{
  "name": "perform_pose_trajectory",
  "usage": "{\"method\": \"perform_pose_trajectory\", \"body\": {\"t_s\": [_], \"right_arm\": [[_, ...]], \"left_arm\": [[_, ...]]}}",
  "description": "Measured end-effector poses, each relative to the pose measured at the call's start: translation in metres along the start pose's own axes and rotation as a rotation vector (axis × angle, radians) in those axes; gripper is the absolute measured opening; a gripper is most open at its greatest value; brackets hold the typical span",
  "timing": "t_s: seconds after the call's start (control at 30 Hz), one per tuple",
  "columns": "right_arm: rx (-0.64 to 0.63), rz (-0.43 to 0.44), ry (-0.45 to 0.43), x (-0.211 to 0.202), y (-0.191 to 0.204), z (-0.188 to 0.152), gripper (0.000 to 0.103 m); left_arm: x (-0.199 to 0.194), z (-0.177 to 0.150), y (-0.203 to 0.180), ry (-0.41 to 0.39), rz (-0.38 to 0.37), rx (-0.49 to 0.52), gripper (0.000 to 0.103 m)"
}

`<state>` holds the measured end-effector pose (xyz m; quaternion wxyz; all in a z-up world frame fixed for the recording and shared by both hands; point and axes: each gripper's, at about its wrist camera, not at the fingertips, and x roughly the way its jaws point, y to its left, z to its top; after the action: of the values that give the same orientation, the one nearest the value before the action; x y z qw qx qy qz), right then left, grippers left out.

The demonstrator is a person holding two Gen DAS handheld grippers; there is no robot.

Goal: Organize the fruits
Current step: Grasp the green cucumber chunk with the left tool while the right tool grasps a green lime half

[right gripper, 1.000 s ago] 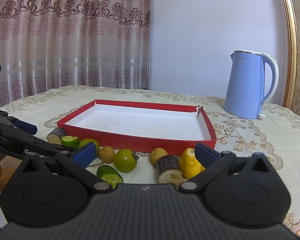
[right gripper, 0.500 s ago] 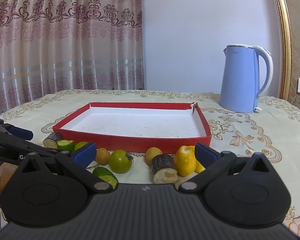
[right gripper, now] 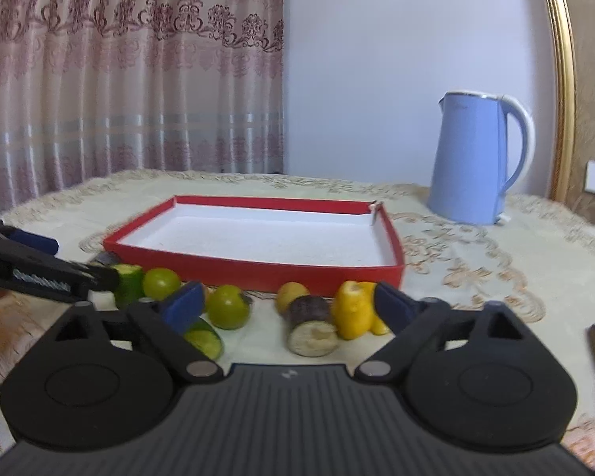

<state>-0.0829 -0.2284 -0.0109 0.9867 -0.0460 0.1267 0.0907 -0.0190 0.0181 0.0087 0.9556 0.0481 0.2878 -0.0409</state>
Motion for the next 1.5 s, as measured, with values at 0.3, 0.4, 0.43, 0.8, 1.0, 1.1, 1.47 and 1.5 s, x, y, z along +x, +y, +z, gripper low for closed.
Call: {"method": "perform_pose_trajectory", "body": {"t_s": [0.3,0.4,0.43,0.8,1.0,1.1,1.47,1.5], "right_arm": [[0.016,0.043,0.021,-0.004,-0.004,-0.002,0.036],[0.030,0.083,0.029,-0.005,-0.003,-0.001,0.036],[0.032,0.099,0.032,-0.004,-0.002,0.000,0.035],[0.016,0.132,0.046,-0.003,0.005,-0.001,0.050],[0.006,0.144,0.049,-0.002,0.008,-0.003,0.055],[-0.012,0.137,0.057,-0.002,0.010,-0.004,0.056],[-0.044,0.209,0.124,0.009,0.021,-0.005,0.056],[-0.047,0.219,0.131,0.011,0.022,-0.005,0.056]], "left_arm": [[0.006,-0.008,0.015,0.043,-0.112,0.009,0.044],[0.002,-0.005,0.014,0.029,-0.157,0.048,0.044],[0.001,-0.004,0.011,0.025,-0.175,0.058,0.044],[0.026,0.004,-0.009,0.057,-0.198,0.107,0.044],[0.037,0.008,-0.007,0.071,-0.205,0.089,0.044],[0.044,0.006,-0.005,0.086,-0.216,0.078,0.044],[0.026,0.005,0.000,0.025,-0.211,0.047,0.031],[0.023,0.005,0.001,0.017,-0.209,0.046,0.031]]}}
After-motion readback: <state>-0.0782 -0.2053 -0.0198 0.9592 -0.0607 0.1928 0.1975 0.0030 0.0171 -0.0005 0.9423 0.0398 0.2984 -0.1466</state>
